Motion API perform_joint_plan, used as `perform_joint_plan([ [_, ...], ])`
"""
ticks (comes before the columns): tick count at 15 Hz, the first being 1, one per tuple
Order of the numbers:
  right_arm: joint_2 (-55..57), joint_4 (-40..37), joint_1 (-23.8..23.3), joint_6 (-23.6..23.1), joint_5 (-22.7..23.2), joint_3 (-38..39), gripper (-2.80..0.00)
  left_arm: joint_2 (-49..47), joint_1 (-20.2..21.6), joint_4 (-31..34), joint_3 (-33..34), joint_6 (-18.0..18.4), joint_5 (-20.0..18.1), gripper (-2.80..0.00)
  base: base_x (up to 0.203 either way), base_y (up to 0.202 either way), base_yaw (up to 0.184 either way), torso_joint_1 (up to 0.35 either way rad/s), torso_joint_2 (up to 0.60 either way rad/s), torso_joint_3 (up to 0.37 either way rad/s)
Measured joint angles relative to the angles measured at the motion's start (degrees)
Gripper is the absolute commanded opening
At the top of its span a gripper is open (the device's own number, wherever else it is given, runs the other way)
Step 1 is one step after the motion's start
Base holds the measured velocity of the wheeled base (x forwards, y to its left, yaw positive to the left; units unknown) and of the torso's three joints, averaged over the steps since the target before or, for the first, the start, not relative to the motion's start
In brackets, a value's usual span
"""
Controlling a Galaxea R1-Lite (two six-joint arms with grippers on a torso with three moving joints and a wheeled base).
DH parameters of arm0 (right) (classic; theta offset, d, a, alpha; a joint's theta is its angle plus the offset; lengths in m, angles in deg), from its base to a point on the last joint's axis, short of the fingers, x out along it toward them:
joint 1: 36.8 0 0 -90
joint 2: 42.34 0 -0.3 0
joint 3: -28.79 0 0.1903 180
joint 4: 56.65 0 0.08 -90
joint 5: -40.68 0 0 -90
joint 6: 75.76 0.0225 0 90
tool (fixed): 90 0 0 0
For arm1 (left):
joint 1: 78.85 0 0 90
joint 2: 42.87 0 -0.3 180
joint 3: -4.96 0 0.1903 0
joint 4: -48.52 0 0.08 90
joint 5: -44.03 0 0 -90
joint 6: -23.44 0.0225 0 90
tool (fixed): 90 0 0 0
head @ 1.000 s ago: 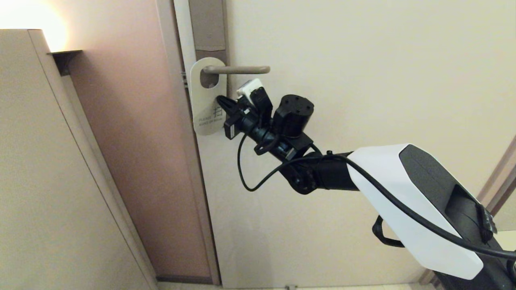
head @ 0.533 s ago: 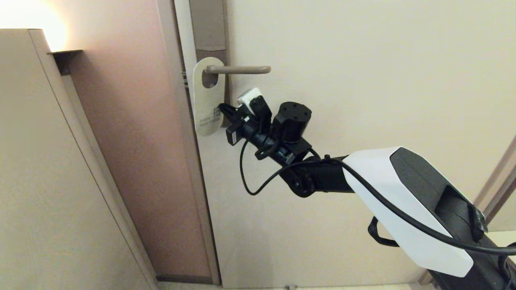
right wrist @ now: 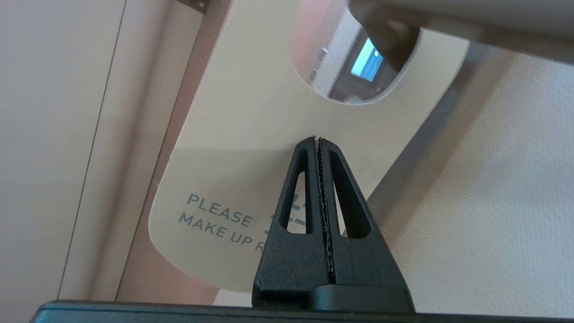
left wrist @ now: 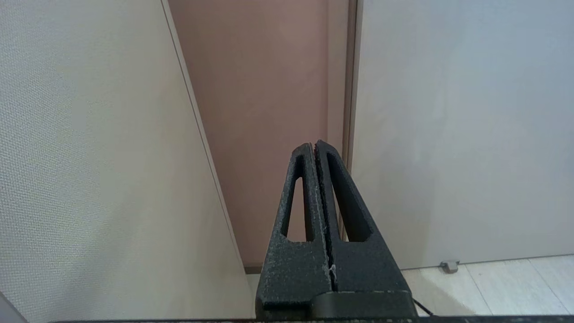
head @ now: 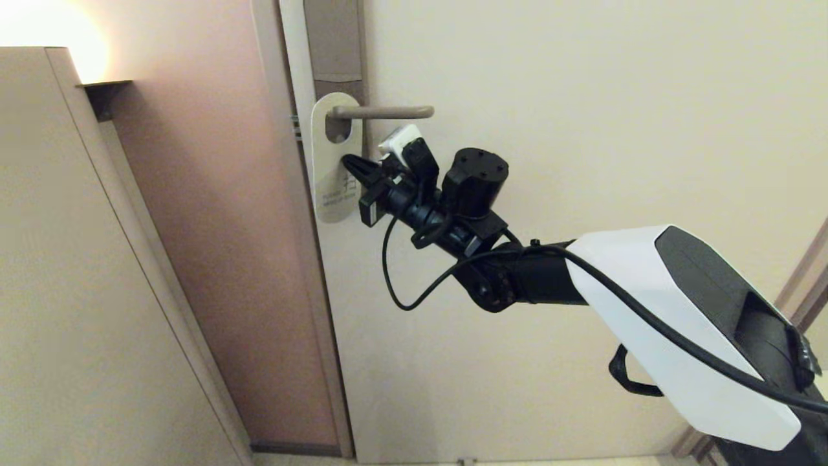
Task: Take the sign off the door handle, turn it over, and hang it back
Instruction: Hang the sign back with the other side facing out
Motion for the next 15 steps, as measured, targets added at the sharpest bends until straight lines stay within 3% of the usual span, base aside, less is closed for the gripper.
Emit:
perform_joint_plan([
  [4,-3.2,-0.1,0.0,0.4,3.4,4.5,-2.8,0.0,0.0,0.0,0.0,0.0,0.0,-2.8,0.0,0.0,0.0,0.0,0.0,0.0],
  [11,-5.1,-0.1,1.6,6.5,11.8,4.0,-2.8,0.0,0.0,0.0,0.0,0.0,0.0,-2.8,0.0,0.0,0.0,0.0,0.0,0.0],
  [15,-3.4,-0.3,2.9,6.7,12.3,1.5,-2.8,0.0,0.0,0.0,0.0,0.0,-0.1,-2.8,0.0,0.0,0.0,0.0,0.0,0.0],
])
